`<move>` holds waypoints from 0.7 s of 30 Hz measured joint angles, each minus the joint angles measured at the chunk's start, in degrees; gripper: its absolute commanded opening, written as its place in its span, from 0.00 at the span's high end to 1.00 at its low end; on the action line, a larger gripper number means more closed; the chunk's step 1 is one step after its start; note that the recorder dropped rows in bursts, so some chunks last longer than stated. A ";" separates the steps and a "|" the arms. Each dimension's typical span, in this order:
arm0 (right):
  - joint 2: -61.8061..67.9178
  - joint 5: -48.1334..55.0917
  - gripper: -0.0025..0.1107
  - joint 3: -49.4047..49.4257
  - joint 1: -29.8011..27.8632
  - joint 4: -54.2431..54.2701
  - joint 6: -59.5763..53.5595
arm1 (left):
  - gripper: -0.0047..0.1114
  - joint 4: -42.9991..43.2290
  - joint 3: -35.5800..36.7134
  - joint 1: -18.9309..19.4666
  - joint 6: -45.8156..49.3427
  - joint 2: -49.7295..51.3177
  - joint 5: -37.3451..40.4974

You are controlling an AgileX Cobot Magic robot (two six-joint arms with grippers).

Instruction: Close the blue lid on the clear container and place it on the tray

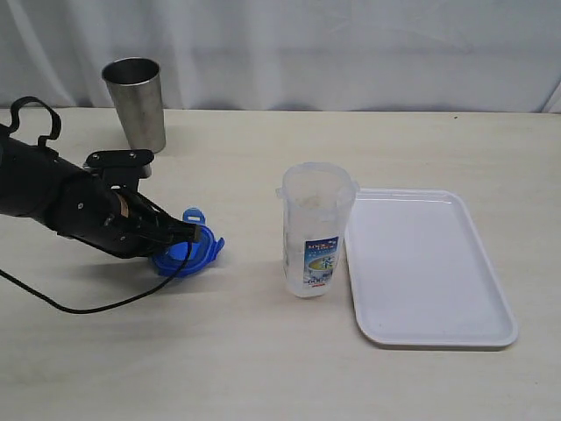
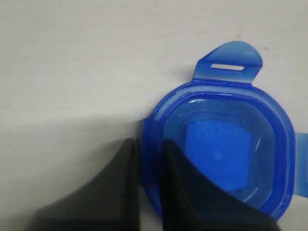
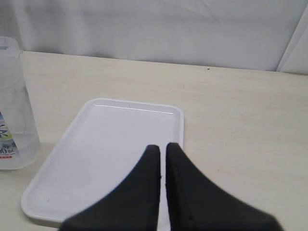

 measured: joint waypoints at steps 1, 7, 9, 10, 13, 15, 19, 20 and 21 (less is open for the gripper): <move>0.00 0.00 0.94 0.00 0.00 0.00 0.00 | 0.96 0.00 0.00 0.00 0.00 0.00 0.13; 0.00 0.00 0.94 0.00 0.00 0.00 0.00 | 0.72 0.25 0.00 0.00 0.00 0.00 0.32; 0.00 0.00 0.94 0.00 0.00 0.00 0.00 | 0.65 0.46 0.00 0.00 0.52 0.00 0.63; 0.00 0.00 0.94 0.00 0.00 0.00 0.00 | 0.62 0.46 0.00 0.00 0.80 0.00 0.94; 0.00 0.00 0.94 0.00 0.00 0.00 0.00 | 0.57 0.46 0.00 0.00 1.24 0.00 1.65; 0.00 0.00 0.94 0.00 0.00 0.00 0.00 | 0.57 0.46 -0.25 0.00 1.92 0.00 3.16; 0.00 0.00 0.94 0.00 0.00 0.00 0.00 | 0.57 0.46 -2.11 0.00 4.53 0.00 6.89; 0.00 0.00 0.94 0.00 0.00 0.00 0.00 | 0.57 0.63 -2.57 0.00 4.81 0.00 7.52; 0.00 0.00 0.94 0.00 0.00 0.00 0.00 | 0.57 0.76 -3.14 0.00 5.10 0.00 8.07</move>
